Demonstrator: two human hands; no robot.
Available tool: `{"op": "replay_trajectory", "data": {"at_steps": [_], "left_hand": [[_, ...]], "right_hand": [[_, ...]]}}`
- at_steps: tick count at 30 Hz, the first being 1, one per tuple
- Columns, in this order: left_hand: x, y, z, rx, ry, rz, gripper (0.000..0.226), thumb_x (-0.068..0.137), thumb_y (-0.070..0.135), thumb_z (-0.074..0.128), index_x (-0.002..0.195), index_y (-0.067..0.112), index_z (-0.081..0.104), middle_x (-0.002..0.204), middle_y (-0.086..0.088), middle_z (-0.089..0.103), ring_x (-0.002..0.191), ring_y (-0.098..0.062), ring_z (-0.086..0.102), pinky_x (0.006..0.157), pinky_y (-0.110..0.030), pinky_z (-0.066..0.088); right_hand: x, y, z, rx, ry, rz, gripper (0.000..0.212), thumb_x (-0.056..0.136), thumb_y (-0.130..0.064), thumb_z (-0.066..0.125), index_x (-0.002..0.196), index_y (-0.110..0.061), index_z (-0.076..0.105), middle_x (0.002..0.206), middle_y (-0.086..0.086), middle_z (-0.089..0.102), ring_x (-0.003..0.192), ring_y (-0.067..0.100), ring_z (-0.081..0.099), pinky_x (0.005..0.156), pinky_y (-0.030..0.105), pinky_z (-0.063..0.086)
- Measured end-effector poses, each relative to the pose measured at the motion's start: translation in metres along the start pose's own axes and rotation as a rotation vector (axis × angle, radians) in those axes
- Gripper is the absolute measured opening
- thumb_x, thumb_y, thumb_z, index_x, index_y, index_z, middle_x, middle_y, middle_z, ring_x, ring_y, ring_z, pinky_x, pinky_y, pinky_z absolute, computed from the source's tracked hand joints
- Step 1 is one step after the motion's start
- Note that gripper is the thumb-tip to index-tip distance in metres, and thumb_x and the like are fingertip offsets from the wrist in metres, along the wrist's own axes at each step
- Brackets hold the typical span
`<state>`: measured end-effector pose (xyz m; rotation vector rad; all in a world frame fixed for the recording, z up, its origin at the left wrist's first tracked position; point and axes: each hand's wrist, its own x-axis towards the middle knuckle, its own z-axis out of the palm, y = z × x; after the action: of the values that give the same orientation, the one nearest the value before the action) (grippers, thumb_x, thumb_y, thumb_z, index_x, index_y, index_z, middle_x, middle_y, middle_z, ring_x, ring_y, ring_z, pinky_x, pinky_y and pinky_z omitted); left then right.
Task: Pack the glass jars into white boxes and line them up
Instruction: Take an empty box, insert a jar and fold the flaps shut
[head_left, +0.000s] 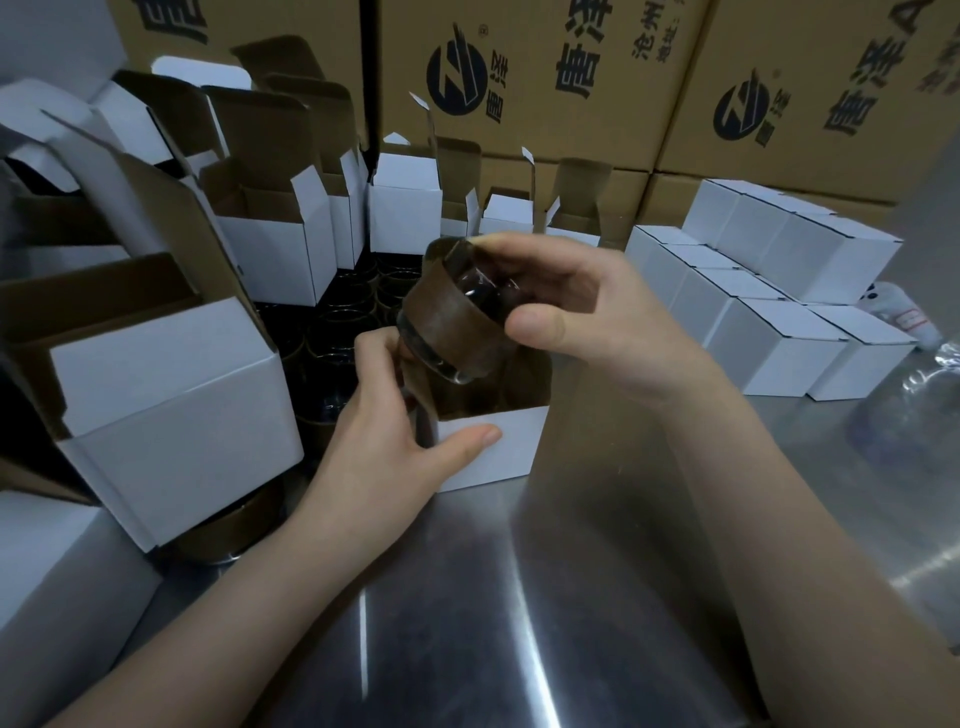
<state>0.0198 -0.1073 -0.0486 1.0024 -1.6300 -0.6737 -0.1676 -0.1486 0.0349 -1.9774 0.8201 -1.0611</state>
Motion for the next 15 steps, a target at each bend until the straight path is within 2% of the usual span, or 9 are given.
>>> {"op": "replay_trajectory", "data": {"at_steps": [2,5,11,15], "left_hand": [[-0.0002,0.0,0.0,0.017,0.001,0.003,0.065,0.071,0.03,0.085,0.105,0.048,0.032,0.11,0.038,0.052,0.103,0.009,0.057,0.082,-0.006,0.047],[-0.0004,0.0002,0.0002,0.023,0.001,0.011,0.062,0.071,0.029,0.085,0.103,0.043,0.033,0.104,0.037,0.053,0.1,0.008,0.058,0.078,-0.005,0.046],[-0.0007,0.0016,0.0009,0.011,-0.013,0.018,0.061,0.071,0.028,0.084,0.102,0.039,0.033,0.105,0.035,0.053,0.1,0.007,0.06,0.078,-0.005,0.046],[-0.0006,0.0017,0.0015,0.021,-0.011,0.015,0.061,0.07,0.029,0.085,0.102,0.037,0.033,0.108,0.031,0.052,0.101,0.007,0.059,0.08,-0.005,0.046]], "right_hand": [[-0.0004,-0.0016,-0.0003,-0.041,-0.003,0.006,0.043,0.073,-0.037,0.074,0.114,-0.033,0.062,0.116,-0.005,0.067,0.114,0.013,0.062,0.091,0.029,0.053],[-0.0015,-0.0031,0.0002,-0.101,0.006,0.02,0.038,0.076,-0.03,0.073,0.112,-0.033,0.063,0.112,-0.006,0.067,0.109,0.012,0.063,0.091,0.032,0.054],[-0.0024,-0.0069,0.0016,-0.2,0.022,0.079,0.052,0.068,-0.047,0.073,0.115,-0.027,0.064,0.114,0.001,0.063,0.105,0.025,0.063,0.088,0.051,0.054],[-0.0005,-0.0085,0.0045,-0.309,0.021,0.095,0.048,0.07,-0.042,0.077,0.113,-0.028,0.064,0.111,-0.005,0.056,0.104,0.016,0.06,0.087,0.044,0.055]]}}
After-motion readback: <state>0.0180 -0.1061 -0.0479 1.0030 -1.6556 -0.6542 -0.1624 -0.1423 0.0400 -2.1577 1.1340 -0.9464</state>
